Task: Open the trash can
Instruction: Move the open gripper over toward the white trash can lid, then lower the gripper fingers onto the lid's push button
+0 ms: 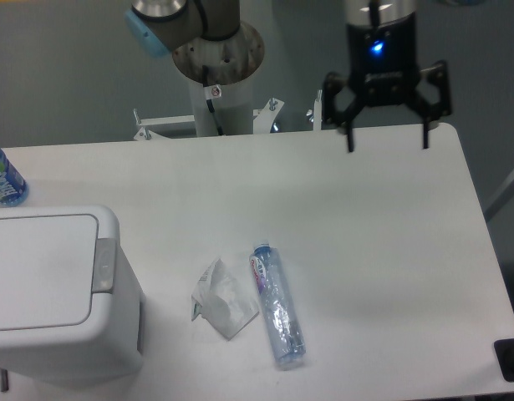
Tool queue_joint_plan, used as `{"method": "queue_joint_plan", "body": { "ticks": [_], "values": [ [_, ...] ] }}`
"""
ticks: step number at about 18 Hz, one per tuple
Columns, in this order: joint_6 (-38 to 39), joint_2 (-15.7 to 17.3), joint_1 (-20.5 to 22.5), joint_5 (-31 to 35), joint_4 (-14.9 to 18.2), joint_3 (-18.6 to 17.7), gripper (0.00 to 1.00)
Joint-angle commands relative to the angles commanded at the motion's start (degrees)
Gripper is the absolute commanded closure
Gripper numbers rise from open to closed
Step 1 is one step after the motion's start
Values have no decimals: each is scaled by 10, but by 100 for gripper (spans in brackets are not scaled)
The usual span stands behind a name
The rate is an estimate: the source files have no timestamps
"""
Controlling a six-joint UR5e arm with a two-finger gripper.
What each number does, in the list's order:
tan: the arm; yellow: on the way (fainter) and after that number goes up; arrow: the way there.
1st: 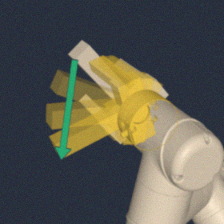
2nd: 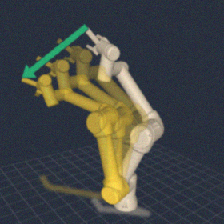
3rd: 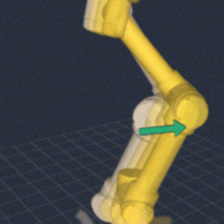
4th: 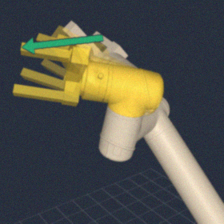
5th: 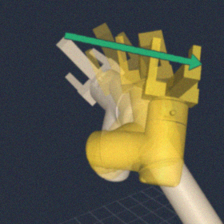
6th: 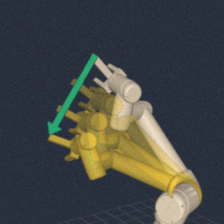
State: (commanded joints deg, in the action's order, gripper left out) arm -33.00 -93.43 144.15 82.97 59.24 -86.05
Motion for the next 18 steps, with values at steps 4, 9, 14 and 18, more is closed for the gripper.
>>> {"method": "queue_joint_plan", "body": {
  "ticks": [4, 9, 14, 18],
  "values": [
    [128, -18, -76, -4, 1, 4, 0],
    [268, -47, -141, -16, 3, 5, 0],
    [346, -66, -142, -126, 2, 8, 0],
    [385, -79, -142, -166, 0, 8, 0]
  ]
}}
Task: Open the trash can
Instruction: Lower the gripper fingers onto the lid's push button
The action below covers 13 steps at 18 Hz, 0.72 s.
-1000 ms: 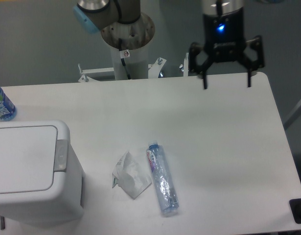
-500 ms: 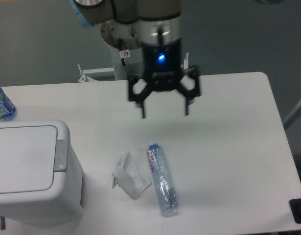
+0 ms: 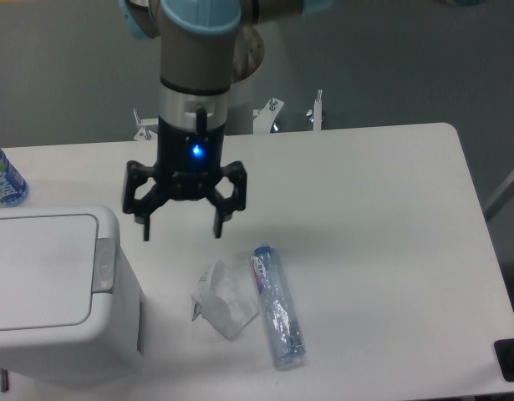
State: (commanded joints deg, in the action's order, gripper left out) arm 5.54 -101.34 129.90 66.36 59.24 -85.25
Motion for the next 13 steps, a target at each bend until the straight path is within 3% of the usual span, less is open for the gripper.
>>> {"method": "queue_joint_plan", "body": {
  "ticks": [13],
  "values": [
    [20, -15, -2, -2, -4, 2, 0]
  ]
}}
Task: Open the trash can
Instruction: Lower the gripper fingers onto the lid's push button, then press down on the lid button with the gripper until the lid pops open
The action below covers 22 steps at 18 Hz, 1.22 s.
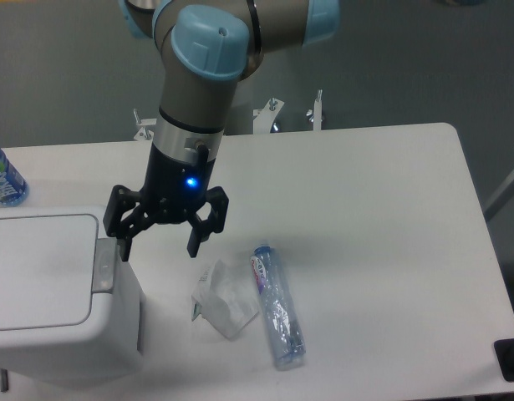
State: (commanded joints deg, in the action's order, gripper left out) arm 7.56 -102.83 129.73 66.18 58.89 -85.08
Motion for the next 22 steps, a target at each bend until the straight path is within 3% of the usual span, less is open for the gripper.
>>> {"method": "queue_joint_plan", "body": {
  "ticks": [22],
  "values": [
    [-1, -12, -15, 0, -1, 4, 0]
  ]
}}
